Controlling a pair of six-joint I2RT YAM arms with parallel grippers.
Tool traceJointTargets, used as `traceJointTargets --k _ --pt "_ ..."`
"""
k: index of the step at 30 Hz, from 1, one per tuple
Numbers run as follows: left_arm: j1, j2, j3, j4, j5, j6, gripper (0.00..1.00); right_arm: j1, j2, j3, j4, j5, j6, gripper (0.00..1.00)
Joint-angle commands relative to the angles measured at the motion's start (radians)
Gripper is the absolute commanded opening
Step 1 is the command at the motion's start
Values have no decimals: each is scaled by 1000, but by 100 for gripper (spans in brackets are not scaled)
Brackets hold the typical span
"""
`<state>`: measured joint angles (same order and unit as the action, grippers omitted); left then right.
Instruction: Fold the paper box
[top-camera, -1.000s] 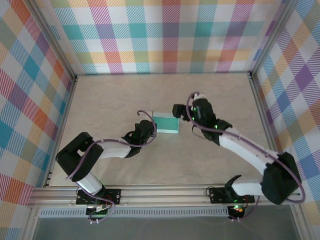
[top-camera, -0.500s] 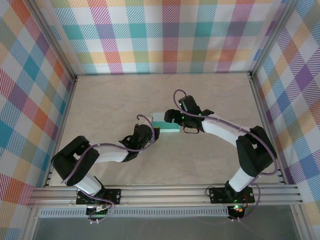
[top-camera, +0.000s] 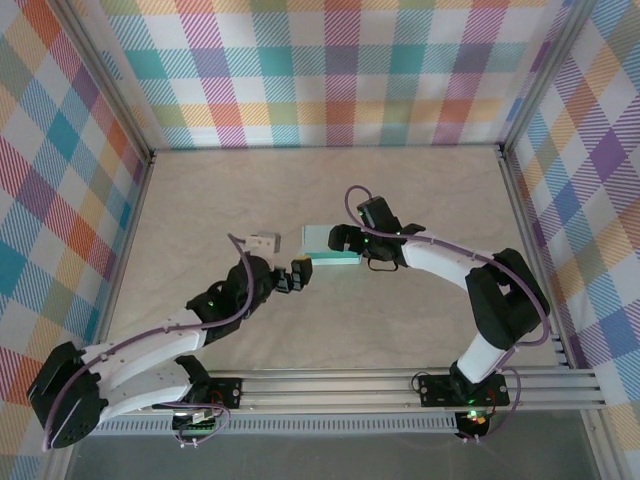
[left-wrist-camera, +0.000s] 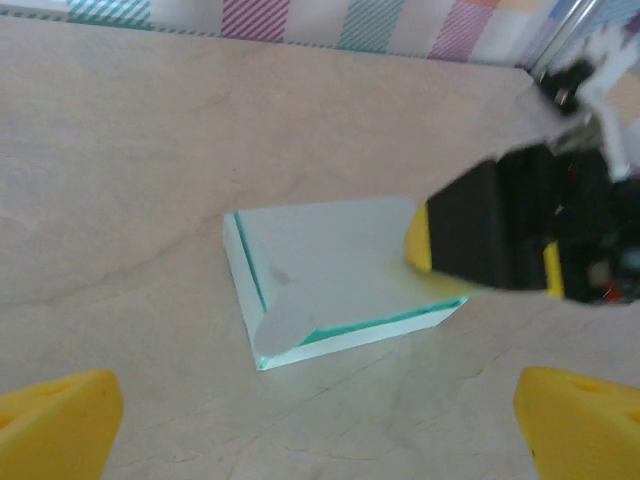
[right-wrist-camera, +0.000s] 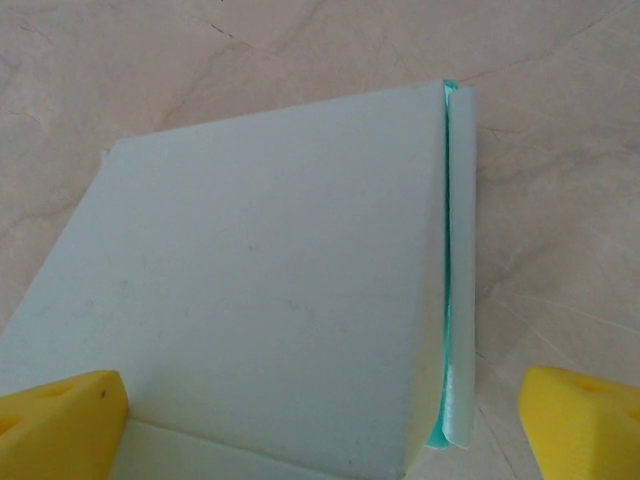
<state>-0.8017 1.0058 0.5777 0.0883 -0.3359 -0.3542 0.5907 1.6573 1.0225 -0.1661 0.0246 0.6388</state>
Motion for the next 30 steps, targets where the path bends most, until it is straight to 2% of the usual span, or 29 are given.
traceJointTargets --k 1,6,9,11,13,18,25,30 --pt "59 68 164 -253 47 -105 100 -14 4 -37 53 -11 -25 100" --pt "174 305 384 -420 211 -169 100 -22 -5 -72 75 -35 -28 100" --pt "249 487 521 -505 357 -198 100 -36 -25 -94 79 -69 2 93" --pt "260 571 571 -508 409 -201 100 -45 -44 -114 112 -107 16 91" --pt "260 636 601 -500 440 -206 94 -62 -53 -120 132 -153 29 89" --pt "260 713 612 -471 454 -208 64 -129 -45 -118 186 -288 87 85" --pt "260 763 563 -418 472 -218 47 -171 14 -90 175 -320 81 75" --pt "260 796 538 -396 472 -219 39 -177 47 -111 199 -312 77 64"
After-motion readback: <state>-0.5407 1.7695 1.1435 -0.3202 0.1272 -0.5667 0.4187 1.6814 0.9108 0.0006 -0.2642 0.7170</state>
